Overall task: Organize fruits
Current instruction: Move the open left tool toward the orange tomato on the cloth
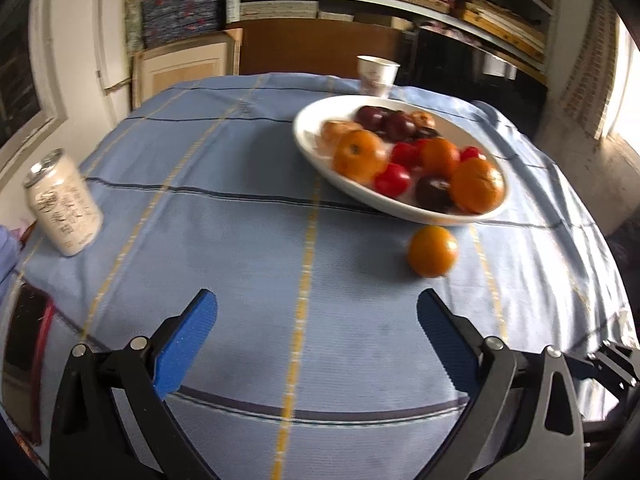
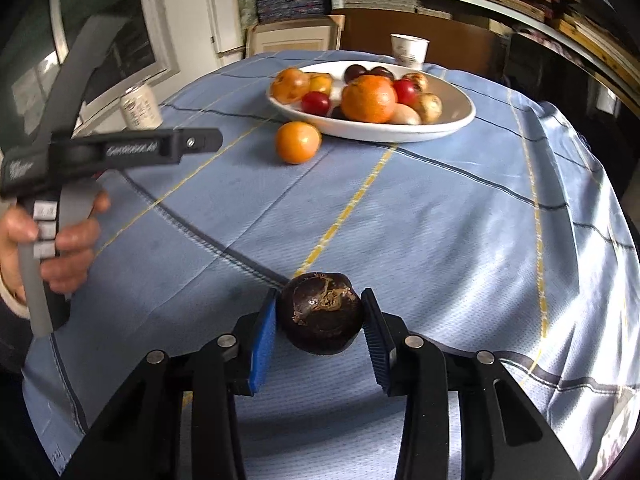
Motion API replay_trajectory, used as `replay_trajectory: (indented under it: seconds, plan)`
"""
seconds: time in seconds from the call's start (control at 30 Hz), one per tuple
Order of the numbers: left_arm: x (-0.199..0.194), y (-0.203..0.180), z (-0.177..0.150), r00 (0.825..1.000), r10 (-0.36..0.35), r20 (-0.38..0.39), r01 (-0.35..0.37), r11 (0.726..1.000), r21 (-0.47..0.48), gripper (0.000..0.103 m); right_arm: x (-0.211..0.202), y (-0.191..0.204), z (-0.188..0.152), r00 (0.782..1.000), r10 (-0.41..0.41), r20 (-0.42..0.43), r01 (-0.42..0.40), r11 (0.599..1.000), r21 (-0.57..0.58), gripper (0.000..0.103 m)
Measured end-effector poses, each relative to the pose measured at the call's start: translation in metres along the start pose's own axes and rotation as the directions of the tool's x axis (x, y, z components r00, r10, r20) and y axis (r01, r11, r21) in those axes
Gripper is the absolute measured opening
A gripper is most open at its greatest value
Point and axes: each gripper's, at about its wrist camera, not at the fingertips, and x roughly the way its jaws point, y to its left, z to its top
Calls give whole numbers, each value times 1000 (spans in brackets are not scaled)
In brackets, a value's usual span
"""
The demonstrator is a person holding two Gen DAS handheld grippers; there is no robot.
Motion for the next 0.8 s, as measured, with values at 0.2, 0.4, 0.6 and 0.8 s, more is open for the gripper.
replay_trajectory:
  seconds: [0.2,0.4,0.6,0.8]
  plan:
    - [13,-26,0,996,-86,-15,87,994,64,98,5,-2,0,1000,-14,-12,14,1000,9,42]
    - [29,-51,14,992,-123,6,121,986,118,97,5,-1,-1,1000,-20,-13,20,1000,4,42]
    - [57,-71,23,989,-133,-69,142,978,150,81,6,0,-1,1000,-25,-13,25,1000,0,42]
    - [67,-79,29,991,-110,-70,120,981,154,81,6,1,-1,999,-29,-13,29,1000,-4,42]
